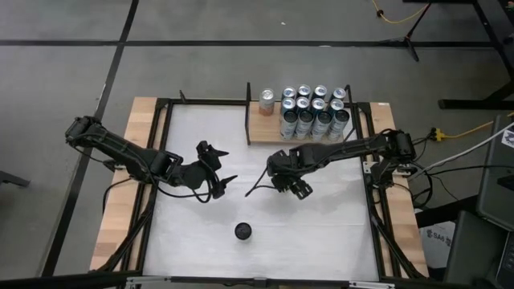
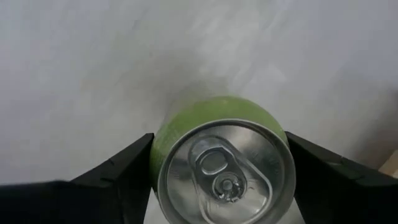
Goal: Place canned beverage on shelf
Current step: Put the green soda can on the shelf
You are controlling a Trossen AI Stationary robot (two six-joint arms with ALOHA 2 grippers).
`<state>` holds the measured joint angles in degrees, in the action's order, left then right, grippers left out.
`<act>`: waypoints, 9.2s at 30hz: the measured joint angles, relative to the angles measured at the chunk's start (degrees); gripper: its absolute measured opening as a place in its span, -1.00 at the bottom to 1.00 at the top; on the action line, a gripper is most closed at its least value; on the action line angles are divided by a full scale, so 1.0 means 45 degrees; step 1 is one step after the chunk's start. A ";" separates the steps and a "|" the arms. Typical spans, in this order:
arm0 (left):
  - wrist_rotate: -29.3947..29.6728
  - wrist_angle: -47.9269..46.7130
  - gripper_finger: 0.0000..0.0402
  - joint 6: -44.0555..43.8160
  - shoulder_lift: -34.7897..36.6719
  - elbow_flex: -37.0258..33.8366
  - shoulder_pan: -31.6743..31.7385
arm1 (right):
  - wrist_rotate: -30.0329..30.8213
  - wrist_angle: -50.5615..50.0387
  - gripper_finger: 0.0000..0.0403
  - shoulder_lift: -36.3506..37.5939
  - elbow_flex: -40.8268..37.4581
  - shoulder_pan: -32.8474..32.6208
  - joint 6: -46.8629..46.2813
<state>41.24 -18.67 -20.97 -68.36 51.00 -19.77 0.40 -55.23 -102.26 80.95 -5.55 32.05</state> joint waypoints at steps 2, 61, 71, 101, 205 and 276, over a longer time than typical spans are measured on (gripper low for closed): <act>0.0245 -0.0002 0.93 0.0000 0.0000 0.0000 0.0010 | -0.0001 -0.0002 0.45 0.0000 0.0000 -0.0011 0.0871; 0.0571 0.4727 0.93 0.0691 -0.2167 0.0000 0.0641 | 0.0107 -0.0745 0.96 0.2491 0.0005 -0.0021 0.2226; -0.0555 1.0493 0.93 0.4177 -0.4030 0.0435 0.0631 | 0.0102 -0.3032 0.96 0.4690 0.0010 -0.0021 -0.1235; -0.2442 0.3087 0.93 0.4049 -0.8771 0.9934 0.1200 | 0.0438 0.1575 0.96 0.9984 -0.7663 -0.2547 -0.7809; -0.1765 -0.2034 0.91 -0.6674 -1.1851 1.0108 0.2297 | 0.0437 0.3348 0.96 1.0248 -0.8612 -0.2518 -0.7712; -1.0569 0.0277 0.59 0.4899 -1.1871 1.0088 0.3609 | 0.0437 0.3348 0.96 1.0248 -0.8612 -0.2513 -0.7712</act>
<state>-6.32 -17.42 1.07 -121.78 96.40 -3.53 2.37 -40.16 -56.14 42.19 -16.86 -2.66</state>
